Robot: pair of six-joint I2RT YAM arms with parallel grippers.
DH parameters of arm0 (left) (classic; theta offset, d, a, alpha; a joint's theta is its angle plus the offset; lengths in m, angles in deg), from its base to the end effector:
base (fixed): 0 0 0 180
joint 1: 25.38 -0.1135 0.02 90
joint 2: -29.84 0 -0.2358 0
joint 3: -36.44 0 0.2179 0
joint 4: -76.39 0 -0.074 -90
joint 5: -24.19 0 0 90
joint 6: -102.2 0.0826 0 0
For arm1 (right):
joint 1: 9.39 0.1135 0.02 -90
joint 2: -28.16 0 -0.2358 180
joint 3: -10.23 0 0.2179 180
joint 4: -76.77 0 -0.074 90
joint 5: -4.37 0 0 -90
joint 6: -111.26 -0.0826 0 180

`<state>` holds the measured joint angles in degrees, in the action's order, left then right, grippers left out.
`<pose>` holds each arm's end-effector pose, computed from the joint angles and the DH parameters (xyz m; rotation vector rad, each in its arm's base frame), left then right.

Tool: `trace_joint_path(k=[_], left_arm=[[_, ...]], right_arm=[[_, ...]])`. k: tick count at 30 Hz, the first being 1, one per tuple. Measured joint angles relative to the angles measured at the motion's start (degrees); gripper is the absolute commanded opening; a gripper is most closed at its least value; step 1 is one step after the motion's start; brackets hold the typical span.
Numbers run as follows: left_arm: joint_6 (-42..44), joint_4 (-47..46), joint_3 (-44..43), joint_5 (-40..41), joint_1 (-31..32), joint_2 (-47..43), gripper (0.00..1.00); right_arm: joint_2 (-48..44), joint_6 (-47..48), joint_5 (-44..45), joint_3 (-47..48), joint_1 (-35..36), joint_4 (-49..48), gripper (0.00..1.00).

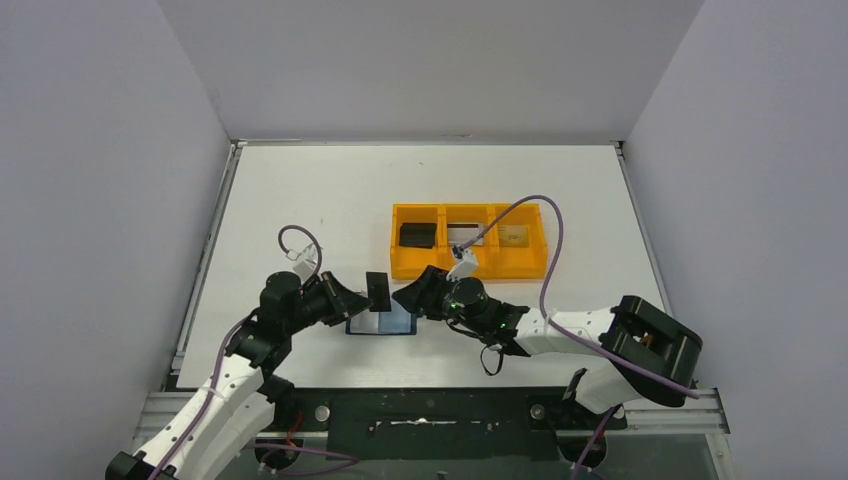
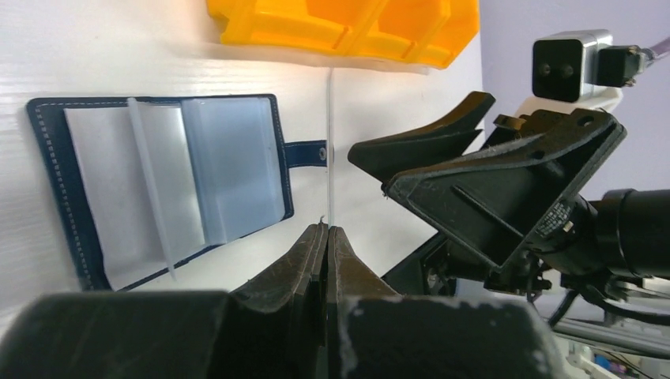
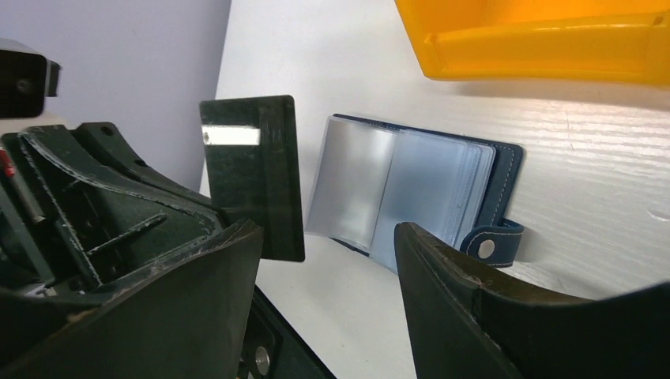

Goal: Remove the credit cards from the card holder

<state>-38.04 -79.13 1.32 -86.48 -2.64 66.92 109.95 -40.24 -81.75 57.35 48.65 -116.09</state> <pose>0.1595 -0.0984 0.1809 -0.2804 2.1878 -1.1288 0.1692 0.2607 0.1648 0.1163 2.1876 1.2436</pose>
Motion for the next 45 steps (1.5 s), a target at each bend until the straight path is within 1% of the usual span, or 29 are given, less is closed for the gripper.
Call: trace_joint_path(k=[6,9,12,18,23,32,41,42,45], left_arm=[[-2.80,-5.66,1.66,-4.09,0.00,0.46,0.00],[-3.76,-8.28,2.32,-6.08,0.02,0.90,0.00],[-4.68,-9.77,2.84,-7.58,0.02,1.38,0.00],[-5.18,-11.56,3.15,-9.49,0.02,1.66,0.00],[-5.66,-12.28,3.26,-10.32,0.02,2.14,0.00],[-6.45,-12.50,4.11,-10.80,0.00,1.92,0.00],[-6.60,-12.55,4.20,-10.69,-0.09,1.68,0.00],[-6.62,-12.55,4.26,-10.69,-0.09,1.68,0.02],[-6.69,-12.57,4.33,-10.64,-0.13,1.68,0.12]], right_arm=[[0.48,-2.95,-5.73,-3.48,-3.17,-10.03,0.55],[2.49,-5.14,-9.62,-4.35,-4.57,-16.48,0.51],[5.40,-7.02,-12.68,-5.03,-5.27,-21.99,0.43],[8.52,-9.35,-15.91,-5.16,-5.51,-27.19,0.36],[8.55,-9.77,-16.26,-5.35,-5.51,-28.37,0.26],[7.63,-9.92,-16.17,-6.84,-5.51,-28.52,0.20],[6.73,-9.97,-16.02,-7.76,-5.53,-29.66,0.09],[6.32,-9.90,-15.93,-7.87,-5.51,-29.62,0.07],[4.96,-9.73,-15.80,-8.17,-5.51,-29.29,0.03]])
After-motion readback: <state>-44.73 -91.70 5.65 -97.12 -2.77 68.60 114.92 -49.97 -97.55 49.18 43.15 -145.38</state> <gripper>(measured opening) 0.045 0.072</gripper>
